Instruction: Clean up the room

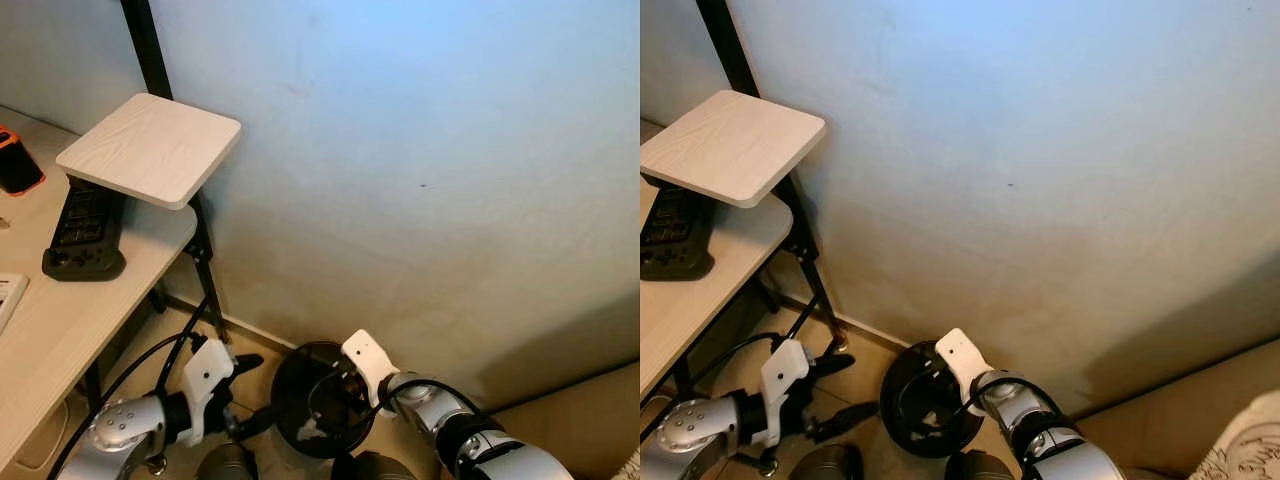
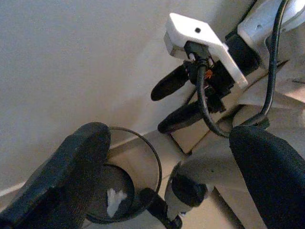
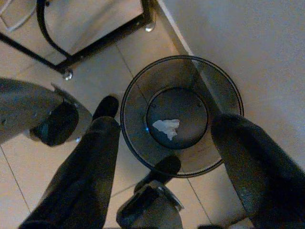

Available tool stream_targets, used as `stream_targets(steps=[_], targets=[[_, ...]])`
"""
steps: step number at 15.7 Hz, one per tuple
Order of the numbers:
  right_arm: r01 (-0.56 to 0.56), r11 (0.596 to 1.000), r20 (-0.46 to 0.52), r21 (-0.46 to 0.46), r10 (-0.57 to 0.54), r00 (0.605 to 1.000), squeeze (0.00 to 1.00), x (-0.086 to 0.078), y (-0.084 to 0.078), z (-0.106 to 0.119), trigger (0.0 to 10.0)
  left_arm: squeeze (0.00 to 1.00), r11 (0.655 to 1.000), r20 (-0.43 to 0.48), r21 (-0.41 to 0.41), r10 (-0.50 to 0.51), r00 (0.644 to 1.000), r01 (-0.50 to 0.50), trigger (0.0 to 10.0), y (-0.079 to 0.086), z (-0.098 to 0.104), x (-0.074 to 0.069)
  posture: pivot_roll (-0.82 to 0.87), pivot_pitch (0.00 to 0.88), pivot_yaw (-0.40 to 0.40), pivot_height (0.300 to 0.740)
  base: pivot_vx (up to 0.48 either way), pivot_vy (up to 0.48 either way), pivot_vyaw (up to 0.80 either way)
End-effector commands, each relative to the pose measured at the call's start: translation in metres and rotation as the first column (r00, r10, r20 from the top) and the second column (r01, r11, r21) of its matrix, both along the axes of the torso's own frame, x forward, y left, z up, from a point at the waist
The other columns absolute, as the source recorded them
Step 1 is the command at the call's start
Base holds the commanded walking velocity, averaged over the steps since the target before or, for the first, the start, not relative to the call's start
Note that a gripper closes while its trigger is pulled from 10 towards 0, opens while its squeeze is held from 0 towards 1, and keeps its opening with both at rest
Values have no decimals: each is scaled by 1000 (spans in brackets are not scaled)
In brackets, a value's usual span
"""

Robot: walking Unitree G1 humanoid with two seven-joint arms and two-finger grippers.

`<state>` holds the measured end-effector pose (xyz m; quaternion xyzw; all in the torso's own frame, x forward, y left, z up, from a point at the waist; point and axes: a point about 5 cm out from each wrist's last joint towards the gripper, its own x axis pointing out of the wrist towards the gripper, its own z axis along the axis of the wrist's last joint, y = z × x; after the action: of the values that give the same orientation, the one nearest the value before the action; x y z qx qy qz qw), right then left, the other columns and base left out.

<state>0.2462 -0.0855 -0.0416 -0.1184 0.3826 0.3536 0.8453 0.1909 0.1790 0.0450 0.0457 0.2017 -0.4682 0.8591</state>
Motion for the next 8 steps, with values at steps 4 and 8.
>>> stream_targets(steps=[4, 8], targets=[[199, 965, 159, 169, -226, 961, 0, 30, -26, 26, 10000, 0, 930, 98, 21, 362, 927, -366, 10000, 1, 1, 22, 124, 95, -74, 740, 0, 0, 0], [371, 862, 318, 345, -479, 818, 0, 30, -66, 58, 10000, 0, 906, 178, -9, 418, 891, -423, 10000, -15, 15, 36, 35, 11, 7, 740, 0, 0, 0]])
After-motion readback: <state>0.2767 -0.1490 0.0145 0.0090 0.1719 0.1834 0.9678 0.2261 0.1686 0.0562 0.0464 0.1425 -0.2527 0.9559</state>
